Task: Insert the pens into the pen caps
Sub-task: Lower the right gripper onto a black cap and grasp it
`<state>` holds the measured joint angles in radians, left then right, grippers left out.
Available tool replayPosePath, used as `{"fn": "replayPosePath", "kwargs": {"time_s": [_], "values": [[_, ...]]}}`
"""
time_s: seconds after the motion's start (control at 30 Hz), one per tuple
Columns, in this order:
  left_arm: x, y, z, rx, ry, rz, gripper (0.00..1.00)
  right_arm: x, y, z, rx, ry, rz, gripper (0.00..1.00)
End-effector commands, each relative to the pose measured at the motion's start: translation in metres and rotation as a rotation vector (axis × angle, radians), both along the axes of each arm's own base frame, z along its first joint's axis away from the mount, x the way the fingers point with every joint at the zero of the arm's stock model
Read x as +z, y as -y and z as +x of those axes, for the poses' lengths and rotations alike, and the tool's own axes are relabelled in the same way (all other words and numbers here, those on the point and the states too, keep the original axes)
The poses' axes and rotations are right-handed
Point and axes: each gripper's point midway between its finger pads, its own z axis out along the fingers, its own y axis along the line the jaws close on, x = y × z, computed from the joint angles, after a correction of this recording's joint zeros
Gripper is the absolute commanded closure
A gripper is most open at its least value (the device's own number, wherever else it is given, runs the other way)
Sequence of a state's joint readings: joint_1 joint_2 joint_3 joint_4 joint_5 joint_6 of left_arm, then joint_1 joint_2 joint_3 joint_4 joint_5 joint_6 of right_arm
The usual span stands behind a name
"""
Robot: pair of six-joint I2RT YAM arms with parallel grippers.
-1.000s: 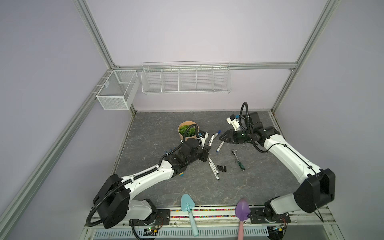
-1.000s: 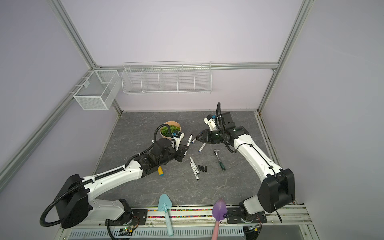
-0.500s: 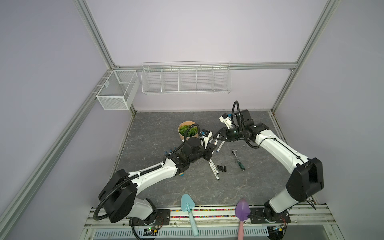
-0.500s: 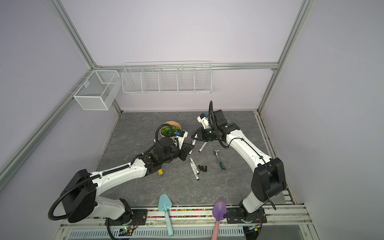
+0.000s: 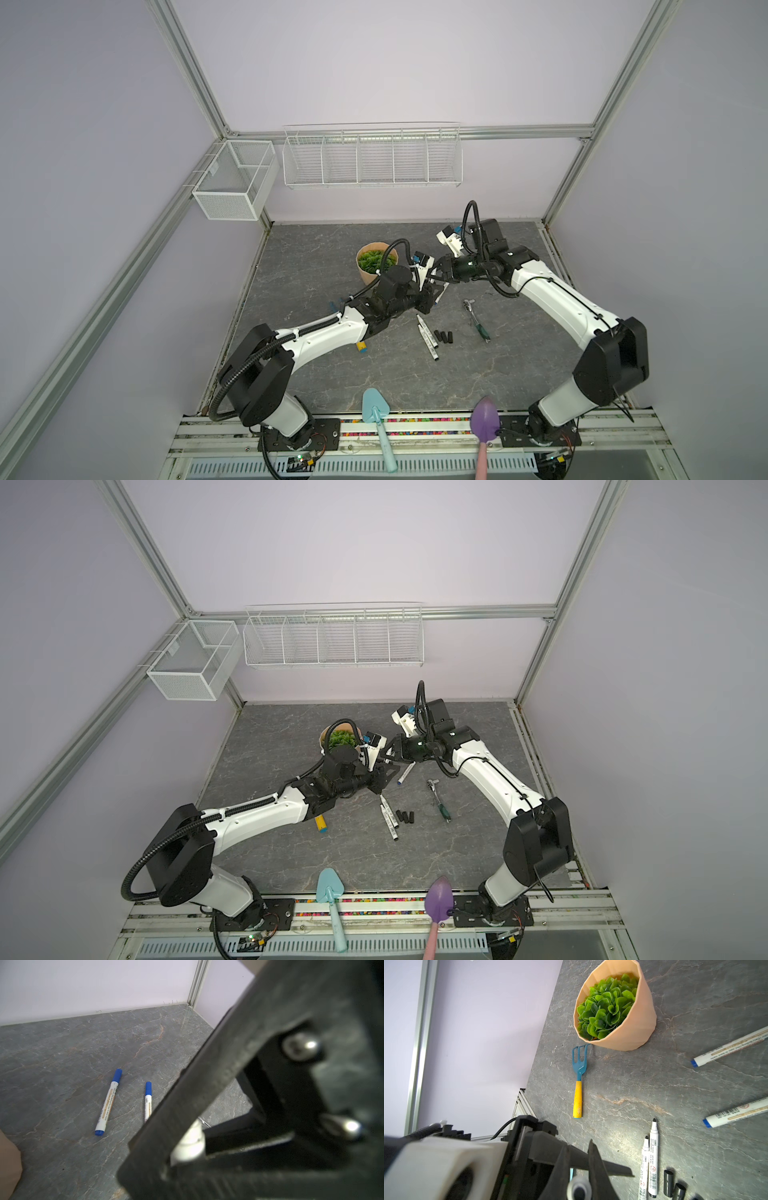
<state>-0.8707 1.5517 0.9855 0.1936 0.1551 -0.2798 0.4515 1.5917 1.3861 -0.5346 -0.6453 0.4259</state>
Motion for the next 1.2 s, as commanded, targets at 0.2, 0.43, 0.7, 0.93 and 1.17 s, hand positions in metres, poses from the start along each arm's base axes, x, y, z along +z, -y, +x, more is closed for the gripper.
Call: {"fn": "replayPosePath", "kwargs": {"time_s": [0.2, 0.43, 0.7, 0.93, 1.17], "values": [[0.018, 0.005, -0.003, -0.03, 0.011, -0.021, 0.71, 0.011, 0.009, -0.006, 0.003, 0.037, -0.008, 0.93], [0.021, -0.005, -0.005, -0.014, 0.019, -0.007, 0.7, 0.006, 0.014, -0.009, -0.002, 0.028, -0.019, 0.93], [0.019, -0.003, -0.007, -0.032, 0.011, -0.003, 1.0, 0.006, 0.017, -0.009, -0.007, 0.033, -0.022, 0.93], [0.011, -0.014, 0.005, 0.083, -0.02, -0.056, 1.0, -0.019, 0.037, -0.021, -0.021, 0.034, -0.151, 0.58], [-0.005, -0.05, 0.028, 0.31, -0.005, -0.006, 1.0, -0.102, 0.086, -0.06, -0.02, -0.042, -0.496, 0.53]]}}
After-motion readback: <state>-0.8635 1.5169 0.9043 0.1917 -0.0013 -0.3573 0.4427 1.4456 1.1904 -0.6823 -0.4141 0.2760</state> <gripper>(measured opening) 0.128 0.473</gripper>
